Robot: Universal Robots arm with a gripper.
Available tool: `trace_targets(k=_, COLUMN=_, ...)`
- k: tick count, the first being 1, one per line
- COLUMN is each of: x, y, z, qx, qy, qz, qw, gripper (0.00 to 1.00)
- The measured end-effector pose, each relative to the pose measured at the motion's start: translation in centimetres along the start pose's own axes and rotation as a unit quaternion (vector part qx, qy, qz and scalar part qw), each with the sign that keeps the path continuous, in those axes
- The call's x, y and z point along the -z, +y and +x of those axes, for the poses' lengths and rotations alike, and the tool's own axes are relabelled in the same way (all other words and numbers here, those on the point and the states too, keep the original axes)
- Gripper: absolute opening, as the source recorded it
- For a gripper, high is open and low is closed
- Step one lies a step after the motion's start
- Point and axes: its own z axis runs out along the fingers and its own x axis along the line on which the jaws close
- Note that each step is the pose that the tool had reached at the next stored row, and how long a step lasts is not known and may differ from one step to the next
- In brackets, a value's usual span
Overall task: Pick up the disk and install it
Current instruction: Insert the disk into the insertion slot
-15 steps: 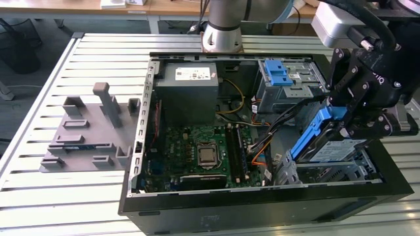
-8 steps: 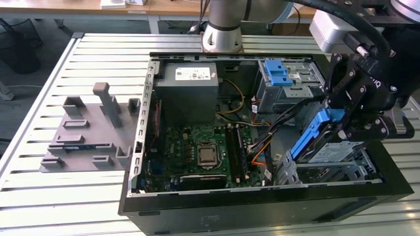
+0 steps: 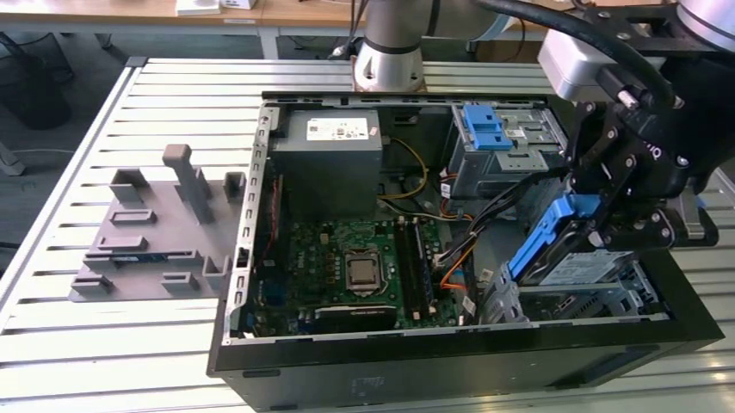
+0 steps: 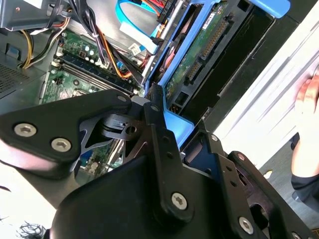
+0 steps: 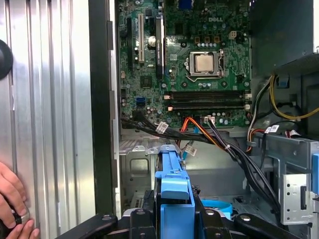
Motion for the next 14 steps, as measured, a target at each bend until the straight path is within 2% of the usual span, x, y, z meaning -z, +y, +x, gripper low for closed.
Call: trace_targets(k=14, x=-0.86, y=0.01, z=0.02, qx=0.000, qy=0.0000, qz=0.0000, qw=1.0000, gripper=0.36)
